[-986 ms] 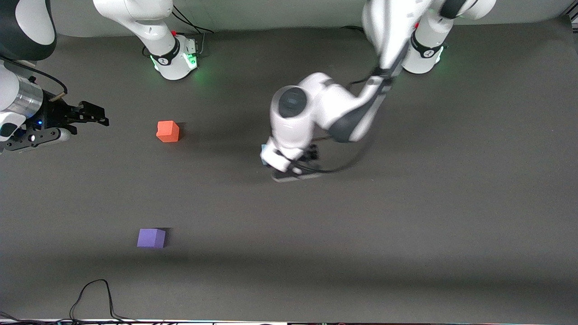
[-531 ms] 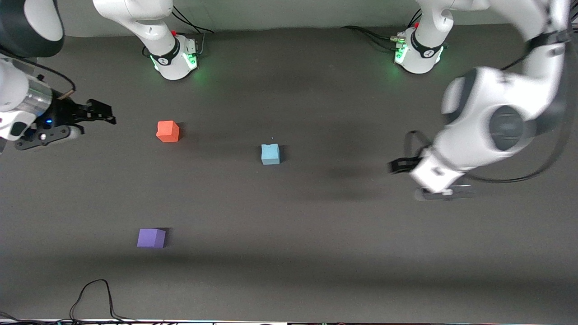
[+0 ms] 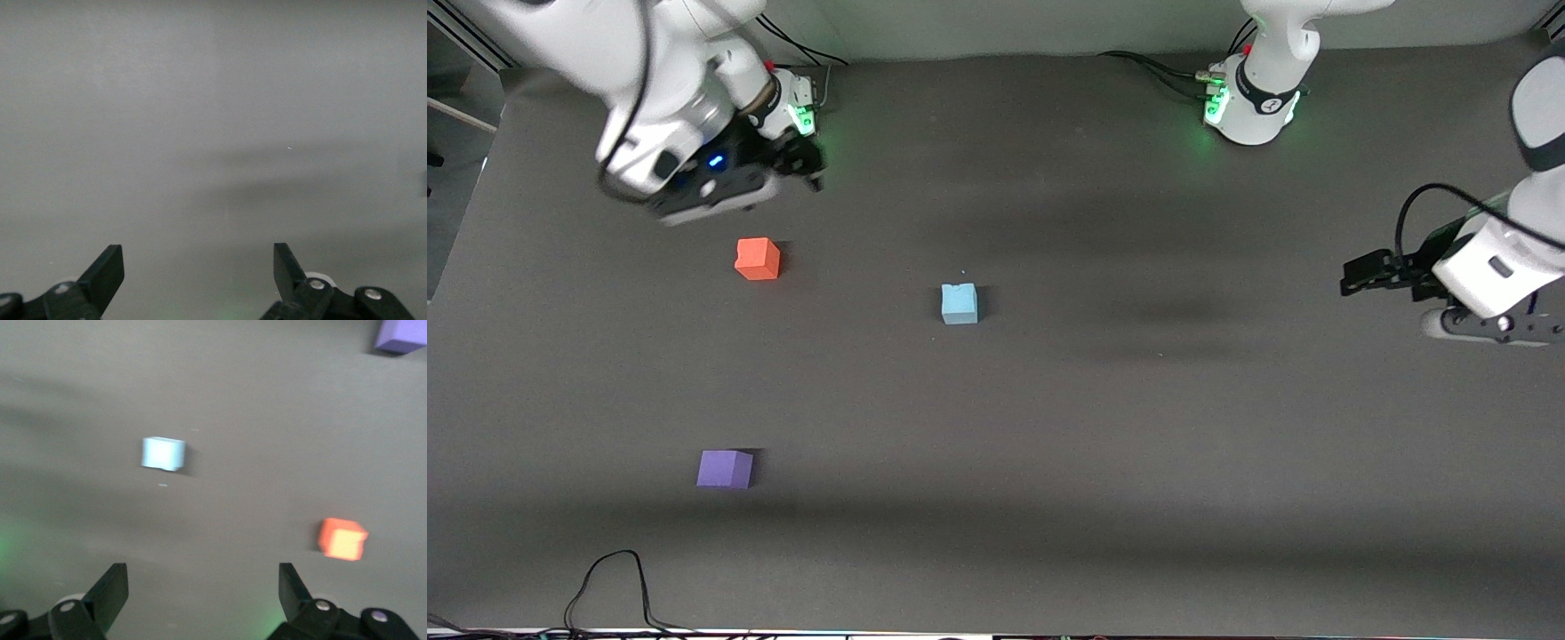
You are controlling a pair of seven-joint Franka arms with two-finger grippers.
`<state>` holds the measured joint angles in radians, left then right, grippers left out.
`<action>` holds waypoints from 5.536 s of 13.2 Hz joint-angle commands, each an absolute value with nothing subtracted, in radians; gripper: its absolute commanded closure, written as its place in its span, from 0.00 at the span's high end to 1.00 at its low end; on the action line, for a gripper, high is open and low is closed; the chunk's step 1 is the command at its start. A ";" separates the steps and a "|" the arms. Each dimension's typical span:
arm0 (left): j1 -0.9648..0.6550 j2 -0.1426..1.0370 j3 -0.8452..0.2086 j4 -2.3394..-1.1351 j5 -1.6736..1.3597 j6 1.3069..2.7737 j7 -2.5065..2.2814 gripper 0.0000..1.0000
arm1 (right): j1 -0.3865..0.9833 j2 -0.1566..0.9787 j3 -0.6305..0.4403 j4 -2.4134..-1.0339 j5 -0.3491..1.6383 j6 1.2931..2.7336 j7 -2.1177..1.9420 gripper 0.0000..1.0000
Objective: Place blue block between orange and purple blocks
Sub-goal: 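Move the right gripper over the light-blue cube while the left gripper retracts, then lower the right gripper and grasp the light-blue cube, then carry the light-blue cube with the right gripper toward the orange cube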
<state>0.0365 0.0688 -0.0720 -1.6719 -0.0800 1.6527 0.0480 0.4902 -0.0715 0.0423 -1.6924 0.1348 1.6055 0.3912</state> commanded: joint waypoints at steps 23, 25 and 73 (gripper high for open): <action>-0.060 -0.035 0.028 -1.640 0.005 1.589 0.077 1.00 | 0.769 0.437 0.020 -2.051 0.068 2.535 0.629 1.00; -0.060 -0.035 0.023 -1.640 0.027 1.556 0.083 1.00 | 0.767 0.488 0.018 -2.049 0.055 2.603 0.626 1.00; -0.060 -0.025 0.026 -1.651 0.002 1.551 0.104 1.00 | 0.600 0.434 -0.629 -2.109 0.504 2.308 -0.618 0.41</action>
<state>-0.0523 -0.0223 0.0184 -1.6533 0.0103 1.5598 0.0897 0.5916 0.4016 -0.6231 -2.0597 0.4229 2.2310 -0.5317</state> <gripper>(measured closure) 0.000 0.419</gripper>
